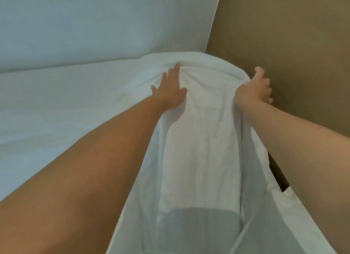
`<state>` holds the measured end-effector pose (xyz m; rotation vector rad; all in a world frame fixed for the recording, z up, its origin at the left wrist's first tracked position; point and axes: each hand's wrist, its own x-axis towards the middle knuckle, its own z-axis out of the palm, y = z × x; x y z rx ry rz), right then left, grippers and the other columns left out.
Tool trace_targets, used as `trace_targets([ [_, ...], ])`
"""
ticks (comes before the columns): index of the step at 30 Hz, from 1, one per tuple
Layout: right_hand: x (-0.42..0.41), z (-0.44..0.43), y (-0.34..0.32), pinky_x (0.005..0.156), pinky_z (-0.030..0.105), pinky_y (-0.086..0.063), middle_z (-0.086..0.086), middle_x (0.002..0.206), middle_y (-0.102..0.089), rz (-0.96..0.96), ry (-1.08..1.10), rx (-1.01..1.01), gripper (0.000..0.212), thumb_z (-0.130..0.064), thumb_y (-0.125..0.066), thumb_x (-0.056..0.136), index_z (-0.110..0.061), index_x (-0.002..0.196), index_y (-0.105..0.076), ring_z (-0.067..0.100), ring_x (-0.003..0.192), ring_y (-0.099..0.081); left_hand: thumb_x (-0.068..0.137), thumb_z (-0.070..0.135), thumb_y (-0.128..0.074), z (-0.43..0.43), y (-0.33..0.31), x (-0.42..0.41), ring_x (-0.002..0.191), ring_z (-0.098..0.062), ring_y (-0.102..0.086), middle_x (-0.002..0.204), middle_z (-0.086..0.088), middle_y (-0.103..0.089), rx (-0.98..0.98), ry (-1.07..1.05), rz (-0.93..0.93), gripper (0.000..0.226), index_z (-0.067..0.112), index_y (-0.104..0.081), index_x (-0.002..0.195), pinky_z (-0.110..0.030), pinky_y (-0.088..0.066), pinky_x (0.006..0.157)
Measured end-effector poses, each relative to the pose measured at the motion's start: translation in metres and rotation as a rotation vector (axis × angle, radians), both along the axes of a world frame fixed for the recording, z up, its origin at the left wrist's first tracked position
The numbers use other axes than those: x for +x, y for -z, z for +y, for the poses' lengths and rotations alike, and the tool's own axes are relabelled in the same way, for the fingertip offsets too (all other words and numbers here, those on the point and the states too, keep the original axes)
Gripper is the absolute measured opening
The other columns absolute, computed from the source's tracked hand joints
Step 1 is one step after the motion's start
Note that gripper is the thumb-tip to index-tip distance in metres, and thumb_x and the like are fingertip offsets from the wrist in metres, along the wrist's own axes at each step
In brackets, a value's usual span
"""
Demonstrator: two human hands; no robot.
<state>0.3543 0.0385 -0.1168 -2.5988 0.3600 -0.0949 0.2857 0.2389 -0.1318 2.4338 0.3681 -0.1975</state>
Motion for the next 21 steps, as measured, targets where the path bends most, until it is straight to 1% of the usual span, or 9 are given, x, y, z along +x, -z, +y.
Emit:
trace_targets([
  [2, -0.013, 0.007, 0.031, 0.106, 0.048, -0.027, 0.008, 0.149, -0.032, 0.146, -0.183, -0.13, 0.059, -0.024, -0.047, 0.095, -0.031, 0.149, -0.024, 0.032, 0.134, -0.034, 0.1, 0.036, -0.036, 0.003, 0.05, -0.026, 0.149, -0.026, -0.004, 0.163, -0.005, -0.005, 0.178, -0.043, 0.141, 0.065, 0.019, -0.004, 0.155, -0.054, -0.006, 0.118],
  [5, -0.035, 0.025, 0.076, 0.112, 0.056, -0.02, 0.004, 0.153, -0.028, 0.23, -0.496, -0.249, 0.053, -0.037, -0.044, 0.094, -0.028, 0.145, -0.033, 0.031, 0.14, -0.025, 0.1, 0.031, -0.036, 0.018, 0.091, -0.06, 0.138, -0.032, -0.032, 0.149, -0.019, -0.036, 0.309, -0.111, 0.04, 0.05, 0.007, -0.035, 0.143, -0.041, -0.024, 0.114],
  [8, -0.032, 0.07, 0.089, 0.114, 0.053, -0.019, 0.0, 0.144, -0.041, 0.015, -0.652, -0.193, 0.043, -0.044, -0.045, 0.095, -0.02, 0.131, -0.05, 0.023, 0.137, -0.034, 0.095, 0.02, -0.04, 0.02, 0.09, -0.062, 0.127, -0.029, -0.046, 0.138, -0.012, -0.05, 0.176, 0.135, 0.189, 0.047, 0.019, -0.041, 0.142, -0.039, -0.036, 0.105],
  [10, -0.023, 0.114, 0.091, 0.111, 0.047, -0.028, -0.003, 0.151, -0.036, -0.018, -0.846, -0.098, 0.044, -0.034, -0.048, 0.096, -0.023, 0.139, -0.043, 0.022, 0.137, -0.036, 0.089, 0.019, -0.04, 0.024, 0.087, -0.067, 0.115, -0.031, -0.056, 0.125, -0.01, -0.061, 0.019, 0.203, 0.171, 0.049, 0.023, -0.052, 0.136, -0.036, -0.044, 0.095],
  [13, -0.016, 0.153, 0.11, 0.113, 0.044, -0.031, -0.004, 0.163, -0.013, 0.224, -1.064, -0.201, 0.068, -0.021, -0.049, 0.095, -0.036, 0.153, -0.016, 0.026, 0.142, -0.032, 0.088, 0.017, -0.044, 0.075, 0.083, -0.077, 0.106, -0.033, -0.058, 0.115, -0.01, -0.065, 0.356, -0.094, -0.052, 0.033, 0.017, -0.063, 0.115, -0.036, -0.043, 0.09],
  [15, -0.018, 0.153, 0.133, 0.108, 0.041, -0.035, -0.001, 0.164, -0.006, 0.288, -1.05, -0.362, 0.078, -0.021, -0.049, 0.097, -0.04, 0.154, 0.001, 0.035, 0.135, -0.038, 0.088, 0.025, -0.049, 0.12, 0.086, -0.095, 0.116, -0.033, -0.051, 0.125, -0.01, -0.055, 0.566, -0.322, 0.071, 0.036, 0.016, -0.051, 0.124, -0.043, -0.036, 0.099],
  [18, -0.029, 0.175, 0.137, 0.092, 0.043, -0.043, 0.015, 0.162, -0.006, -0.132, -1.001, -0.64, 0.087, -0.019, -0.057, 0.094, -0.043, 0.153, 0.002, 0.037, 0.118, -0.049, 0.083, 0.045, -0.061, 0.145, 0.095, -0.115, 0.122, -0.036, -0.044, 0.132, -0.01, -0.044, 0.441, -0.324, 0.432, 0.066, 0.019, -0.033, 0.136, -0.049, -0.038, 0.1],
  [20, -0.031, 0.202, 0.133, 0.09, 0.042, -0.046, 0.021, 0.159, -0.017, -0.448, -1.049, -0.741, 0.083, -0.024, -0.06, 0.091, -0.044, 0.153, -0.009, 0.035, 0.116, -0.053, 0.083, 0.053, -0.061, 0.142, 0.108, -0.122, 0.122, -0.037, -0.046, 0.135, -0.012, -0.039, 0.441, -0.165, 0.47, 0.077, 0.02, -0.025, 0.142, -0.047, -0.039, 0.097],
  [21, -0.033, 0.215, 0.13, 0.094, 0.043, -0.044, 0.021, 0.158, -0.018, -0.414, -1.132, -0.756, 0.079, -0.029, -0.059, 0.093, -0.044, 0.153, -0.011, 0.036, 0.121, -0.051, 0.083, 0.056, -0.06, 0.143, 0.109, -0.125, 0.122, -0.037, -0.047, 0.136, -0.012, -0.038, 0.443, -0.141, 0.456, 0.08, 0.022, -0.021, 0.145, -0.045, -0.039, 0.096],
])
